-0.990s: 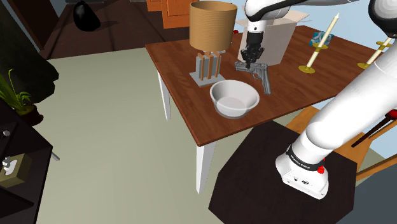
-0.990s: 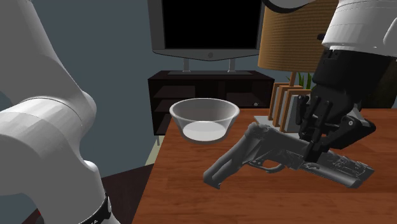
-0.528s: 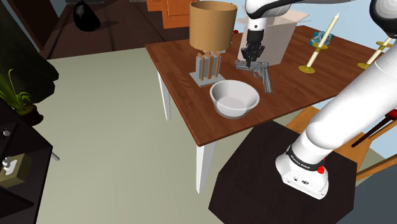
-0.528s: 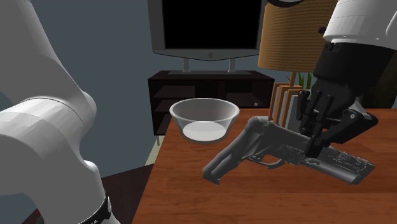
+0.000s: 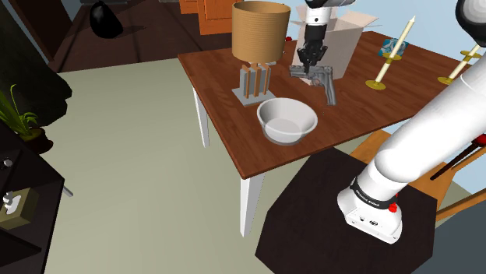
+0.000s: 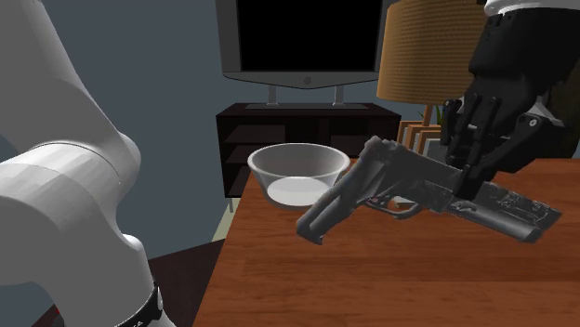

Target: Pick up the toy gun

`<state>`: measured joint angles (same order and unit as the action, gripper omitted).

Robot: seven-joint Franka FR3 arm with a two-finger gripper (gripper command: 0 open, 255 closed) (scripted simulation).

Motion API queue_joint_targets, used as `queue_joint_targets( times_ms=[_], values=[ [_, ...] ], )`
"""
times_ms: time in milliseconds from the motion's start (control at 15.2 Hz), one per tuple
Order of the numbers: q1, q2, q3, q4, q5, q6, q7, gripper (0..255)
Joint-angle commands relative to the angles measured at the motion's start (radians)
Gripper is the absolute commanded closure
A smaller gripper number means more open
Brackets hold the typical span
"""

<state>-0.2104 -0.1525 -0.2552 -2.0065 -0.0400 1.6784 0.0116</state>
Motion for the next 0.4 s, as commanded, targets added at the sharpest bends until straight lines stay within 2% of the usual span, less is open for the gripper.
queue_joint_targets(
  times_ms=[0, 330],
  values=[
    [-0.001, -0.006, 0.0, 0.023, -0.001, -0.029, -0.001, 255],
    [0.0, -0.008, 0.001, 0.064, -0.001, -0.071, -0.001, 255]
  ],
)
